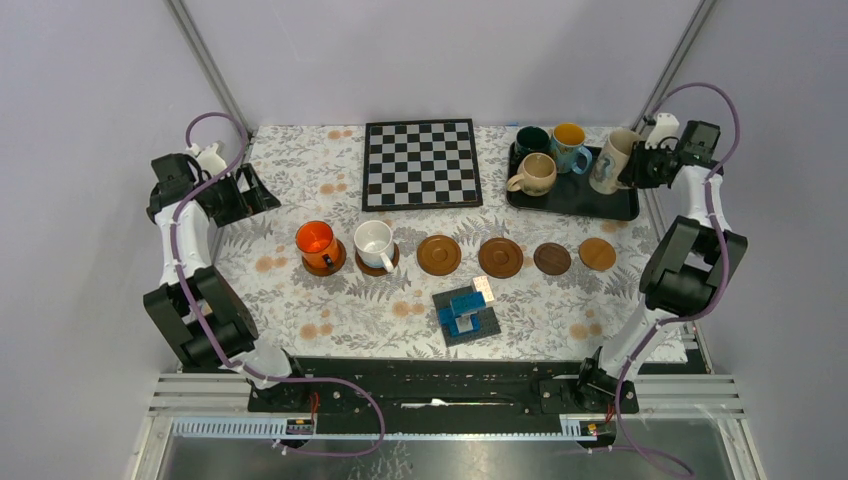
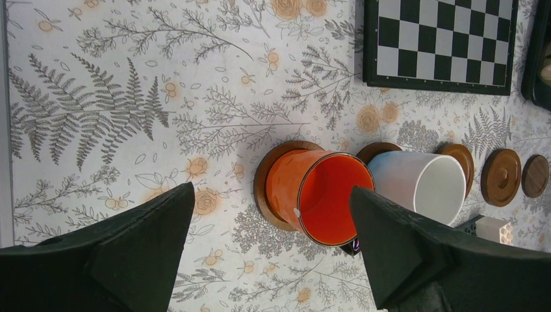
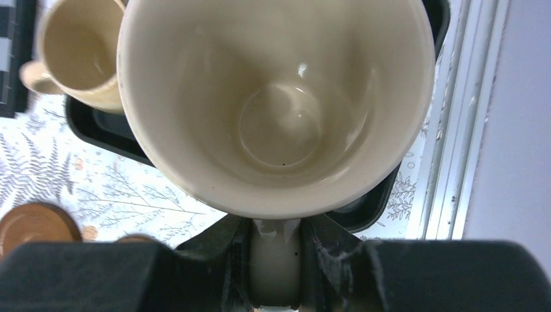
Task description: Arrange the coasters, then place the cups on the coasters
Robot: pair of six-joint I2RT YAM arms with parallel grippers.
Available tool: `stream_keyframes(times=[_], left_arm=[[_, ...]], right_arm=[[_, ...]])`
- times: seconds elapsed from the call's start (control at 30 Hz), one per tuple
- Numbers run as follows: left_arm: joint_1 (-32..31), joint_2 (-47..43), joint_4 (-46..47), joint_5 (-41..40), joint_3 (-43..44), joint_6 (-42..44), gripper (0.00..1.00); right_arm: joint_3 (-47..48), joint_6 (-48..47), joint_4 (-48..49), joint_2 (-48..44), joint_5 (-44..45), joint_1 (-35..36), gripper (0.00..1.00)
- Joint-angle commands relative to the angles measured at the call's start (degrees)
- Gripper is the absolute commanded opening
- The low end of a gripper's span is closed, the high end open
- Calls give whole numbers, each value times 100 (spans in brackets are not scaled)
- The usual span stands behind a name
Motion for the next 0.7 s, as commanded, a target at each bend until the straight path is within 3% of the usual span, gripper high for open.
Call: stream_keyframes(times=[0.0,0.27,0.67], left_arm=[[25,-291,139,44,-139,141,99],[23,-313,139,15,-71,161,99],[24,-483,142,-20,-164,102,99]], right_arm=[[474,384,608,-925,-642,129,0],[-36,819,1117,-1780,-974,1129,0],[-2222,1520,2737,-3112,-69,3680,0]])
